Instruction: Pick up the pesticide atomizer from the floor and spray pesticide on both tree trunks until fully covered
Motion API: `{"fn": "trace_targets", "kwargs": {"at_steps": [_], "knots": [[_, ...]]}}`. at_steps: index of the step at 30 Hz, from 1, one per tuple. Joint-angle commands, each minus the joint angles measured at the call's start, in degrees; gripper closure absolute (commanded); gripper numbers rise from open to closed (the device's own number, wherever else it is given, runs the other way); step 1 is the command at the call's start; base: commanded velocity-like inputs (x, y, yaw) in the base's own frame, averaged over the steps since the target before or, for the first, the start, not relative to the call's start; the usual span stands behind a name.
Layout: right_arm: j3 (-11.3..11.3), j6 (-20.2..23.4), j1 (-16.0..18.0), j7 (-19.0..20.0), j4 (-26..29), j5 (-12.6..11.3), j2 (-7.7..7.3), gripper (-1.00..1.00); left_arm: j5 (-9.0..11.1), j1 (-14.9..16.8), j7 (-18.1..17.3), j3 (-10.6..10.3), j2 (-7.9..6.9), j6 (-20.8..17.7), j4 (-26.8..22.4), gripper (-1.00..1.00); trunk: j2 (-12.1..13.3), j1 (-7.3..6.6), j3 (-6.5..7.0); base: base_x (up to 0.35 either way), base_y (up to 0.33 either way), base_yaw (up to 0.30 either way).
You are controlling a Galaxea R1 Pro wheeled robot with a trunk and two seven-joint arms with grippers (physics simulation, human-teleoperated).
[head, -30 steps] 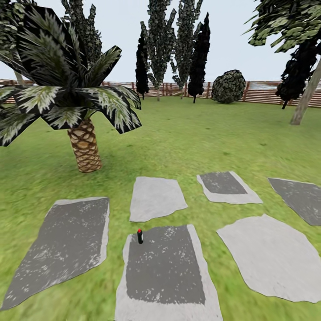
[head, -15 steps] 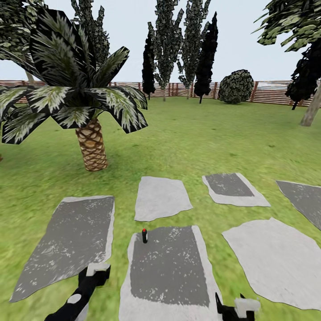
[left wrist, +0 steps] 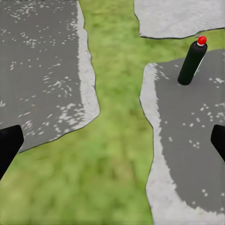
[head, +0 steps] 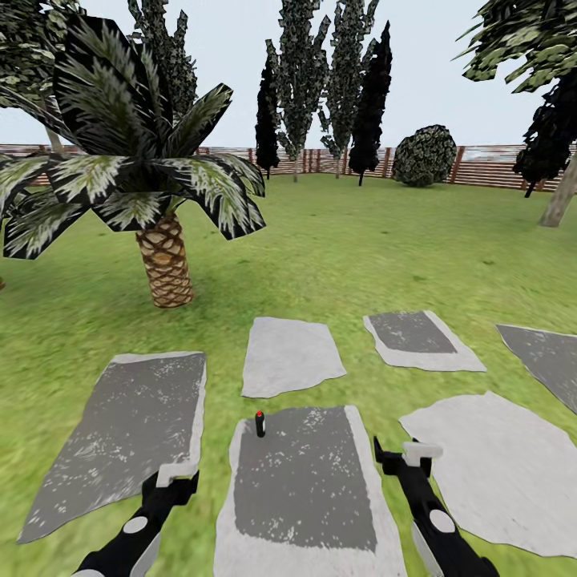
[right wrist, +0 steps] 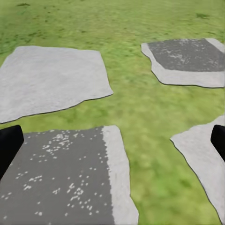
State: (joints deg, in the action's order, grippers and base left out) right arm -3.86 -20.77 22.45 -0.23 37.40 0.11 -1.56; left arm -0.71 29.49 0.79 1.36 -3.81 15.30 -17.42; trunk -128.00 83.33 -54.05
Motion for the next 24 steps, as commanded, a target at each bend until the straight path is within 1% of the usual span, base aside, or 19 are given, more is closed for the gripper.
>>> {"fn": "trace_targets", "kwargs": {"at_steps": [1, 7, 24], "knots": [[0.06, 0.01, 0.07, 0.05, -0.12, 0.07, -0.04, -1.00, 0.00, -0.05, 0.00, -0.01, 0.01, 0.03, 0.01, -1.00, 0.00, 0.00, 0.00, 0.061, 0.000, 0.000], [0.08, 0.02, 0.13, 0.31, -0.15, 0.25, -0.25, -1.00, 0.00, -0.13, 0.00, -0.04, 0.10, 0.07, 0.37, -1.00, 0.00, 0.00, 0.00, 0.244, -0.017, 0.000], [0.17, 0.03, 0.14, 0.32, -0.14, 0.30, -0.28, -1.00, 0.00, -0.14, 0.00, -0.04, 0.12, 0.08, 0.48, -1.00, 0.00, 0.00, 0.00, 0.333, -0.017, 0.000]]}}
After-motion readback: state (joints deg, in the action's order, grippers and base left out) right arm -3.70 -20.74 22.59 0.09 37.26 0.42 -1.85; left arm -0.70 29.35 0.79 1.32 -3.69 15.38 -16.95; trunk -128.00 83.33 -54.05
